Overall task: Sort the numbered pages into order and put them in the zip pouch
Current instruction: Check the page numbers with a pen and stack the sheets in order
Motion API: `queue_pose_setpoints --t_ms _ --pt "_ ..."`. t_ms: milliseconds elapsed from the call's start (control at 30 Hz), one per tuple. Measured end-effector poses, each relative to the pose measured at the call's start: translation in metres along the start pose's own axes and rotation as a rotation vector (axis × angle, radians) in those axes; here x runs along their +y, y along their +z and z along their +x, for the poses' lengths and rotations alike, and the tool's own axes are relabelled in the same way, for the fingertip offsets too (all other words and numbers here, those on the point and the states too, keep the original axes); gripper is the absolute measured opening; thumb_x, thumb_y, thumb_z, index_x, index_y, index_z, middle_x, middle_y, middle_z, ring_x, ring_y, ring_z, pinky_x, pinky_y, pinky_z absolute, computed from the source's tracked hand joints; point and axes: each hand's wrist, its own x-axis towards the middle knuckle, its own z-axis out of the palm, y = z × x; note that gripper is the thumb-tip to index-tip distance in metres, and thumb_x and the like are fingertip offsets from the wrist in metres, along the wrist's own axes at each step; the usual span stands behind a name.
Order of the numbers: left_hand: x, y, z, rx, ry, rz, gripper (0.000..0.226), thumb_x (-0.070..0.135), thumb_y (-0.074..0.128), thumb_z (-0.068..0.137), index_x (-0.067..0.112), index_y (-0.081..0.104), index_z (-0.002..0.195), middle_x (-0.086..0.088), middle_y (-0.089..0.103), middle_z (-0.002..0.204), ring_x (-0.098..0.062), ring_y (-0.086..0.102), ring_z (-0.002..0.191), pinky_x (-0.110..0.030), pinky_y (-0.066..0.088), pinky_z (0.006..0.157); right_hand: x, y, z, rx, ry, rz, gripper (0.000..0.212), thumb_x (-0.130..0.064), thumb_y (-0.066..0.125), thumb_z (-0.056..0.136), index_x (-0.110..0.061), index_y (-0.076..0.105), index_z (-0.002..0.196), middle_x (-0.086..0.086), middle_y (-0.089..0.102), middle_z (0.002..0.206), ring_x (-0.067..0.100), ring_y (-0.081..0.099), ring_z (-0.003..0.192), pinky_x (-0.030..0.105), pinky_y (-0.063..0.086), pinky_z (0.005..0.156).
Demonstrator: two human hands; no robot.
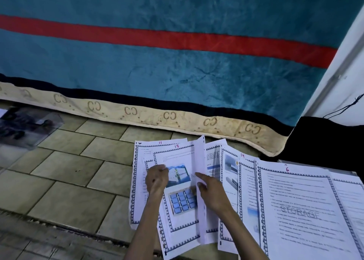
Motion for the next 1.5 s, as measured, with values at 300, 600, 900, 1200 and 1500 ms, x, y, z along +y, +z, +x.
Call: queue_pose_setpoints --t_ms 300,600,900,1200,1500 --pt "0.003 0.006 0.000 0.061 -0.019 0.000 0.046 0.010 0.054 0.089 0.002 0.042 0.132 -0.023 0.046 0.136 -0.039 0.047 0.122 -0.039 0.041 0.100 0.009 -0.004 0.004 0.025 0.005 -0.012 0.040 -0.008 0.041 0.097 -0.014 0.049 0.135 0.006 0.059 0.129 -0.008 0.062 0.069 0.002 0.043 0.060" --pt "0.015 -0.003 0.003 -0.114 0.007 -0.223 0.029 0.020 0.068 0.083 0.002 0.067 0.105 -0.017 0.069 0.103 -0.028 0.063 0.090 -0.032 0.051 0.076 -0.004 -0.010 0.000 -0.056 0.025 0.115 0.041 -0.043 0.047 0.094 -0.013 0.066 0.115 0.004 0.067 0.118 0.011 0.060 0.107 0.022 0.045 0.095" --pt "0.040 0.003 -0.020 -0.433 -0.053 -0.461 0.044 0.044 0.038 0.096 0.010 0.059 0.115 -0.012 0.062 0.119 -0.030 0.058 0.110 -0.037 0.043 0.094 -0.005 -0.016 0.000 0.116 0.072 0.059 0.024 -0.023 0.056 0.090 -0.004 0.065 0.101 0.002 0.063 0.088 0.017 0.062 0.076 0.013 0.039 0.053" --pt "-0.007 -0.009 0.010 -0.002 -0.093 0.159 0.057 0.019 0.055 0.091 -0.006 0.032 0.136 -0.028 0.039 0.138 -0.042 0.039 0.128 -0.041 0.035 0.104 0.001 -0.021 0.004 0.180 0.088 0.022 0.013 -0.008 0.046 0.092 -0.003 0.054 0.082 0.023 0.065 0.089 0.018 0.049 0.063 0.022 0.030 0.047" --pt "-0.005 -0.014 -0.002 0.002 0.024 -0.142 0.045 0.018 0.061 0.088 -0.002 0.052 0.127 -0.020 0.056 0.129 -0.034 0.053 0.120 -0.038 0.043 0.101 -0.014 -0.018 -0.002 -0.015 -0.031 0.129 0.041 -0.030 0.044 0.098 -0.012 0.045 0.134 -0.010 0.051 0.127 0.014 0.050 0.122 0.009 0.032 0.081"
